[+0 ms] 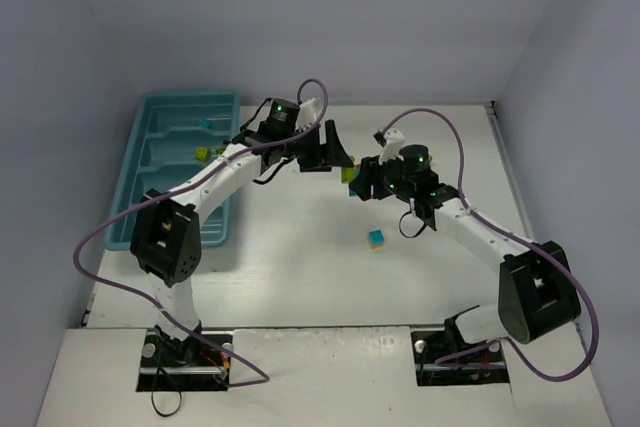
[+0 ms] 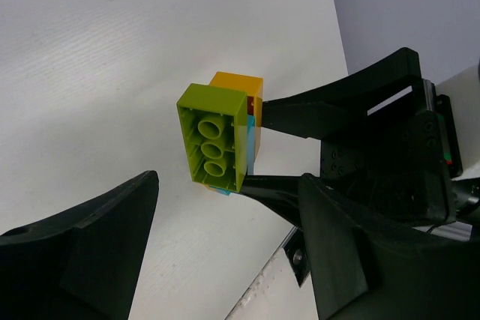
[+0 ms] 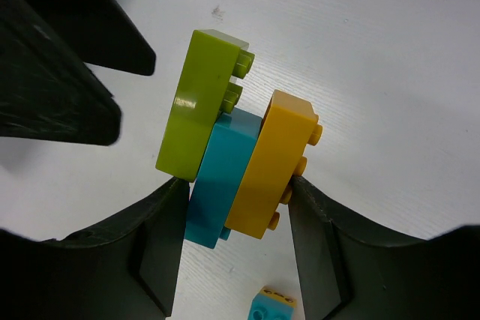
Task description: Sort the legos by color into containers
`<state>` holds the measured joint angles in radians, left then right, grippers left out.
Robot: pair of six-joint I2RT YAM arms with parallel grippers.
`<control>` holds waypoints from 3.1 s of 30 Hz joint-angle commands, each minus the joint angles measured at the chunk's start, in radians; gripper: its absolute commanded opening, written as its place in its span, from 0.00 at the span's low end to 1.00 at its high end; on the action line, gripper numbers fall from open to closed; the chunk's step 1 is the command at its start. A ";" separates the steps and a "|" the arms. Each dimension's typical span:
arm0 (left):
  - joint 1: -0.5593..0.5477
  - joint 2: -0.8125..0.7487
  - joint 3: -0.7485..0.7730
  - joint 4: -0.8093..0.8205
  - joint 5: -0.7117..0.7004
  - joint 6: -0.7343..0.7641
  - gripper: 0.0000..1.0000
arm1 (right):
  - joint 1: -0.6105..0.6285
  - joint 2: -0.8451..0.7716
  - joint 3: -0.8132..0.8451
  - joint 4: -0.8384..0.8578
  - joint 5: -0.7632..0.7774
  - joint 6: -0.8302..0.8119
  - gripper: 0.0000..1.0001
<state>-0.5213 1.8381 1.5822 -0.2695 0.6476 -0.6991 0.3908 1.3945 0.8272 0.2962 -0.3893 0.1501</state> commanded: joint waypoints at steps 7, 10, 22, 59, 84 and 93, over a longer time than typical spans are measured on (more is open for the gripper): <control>-0.020 0.026 0.074 0.079 -0.008 -0.037 0.68 | 0.023 -0.045 0.010 0.107 -0.029 -0.018 0.00; -0.022 0.035 0.079 0.087 -0.003 -0.048 0.66 | 0.026 -0.043 0.009 0.112 -0.029 -0.018 0.00; -0.011 0.010 0.068 0.063 0.020 -0.030 0.00 | 0.025 -0.014 -0.019 0.118 0.006 -0.024 0.00; 0.517 0.162 0.245 -0.292 -0.549 0.224 0.23 | 0.016 0.055 0.023 0.093 0.023 -0.043 0.00; 0.250 -0.134 -0.017 -0.033 -0.103 0.158 0.60 | 0.013 0.006 0.105 0.113 -0.056 -0.011 0.00; 0.084 -0.146 -0.139 0.130 -0.022 0.102 0.61 | 0.011 0.072 0.220 0.060 0.027 0.129 0.00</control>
<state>-0.4511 1.7309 1.4422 -0.2485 0.5903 -0.5797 0.4065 1.4559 0.9588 0.3183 -0.4046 0.2081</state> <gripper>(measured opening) 0.604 0.450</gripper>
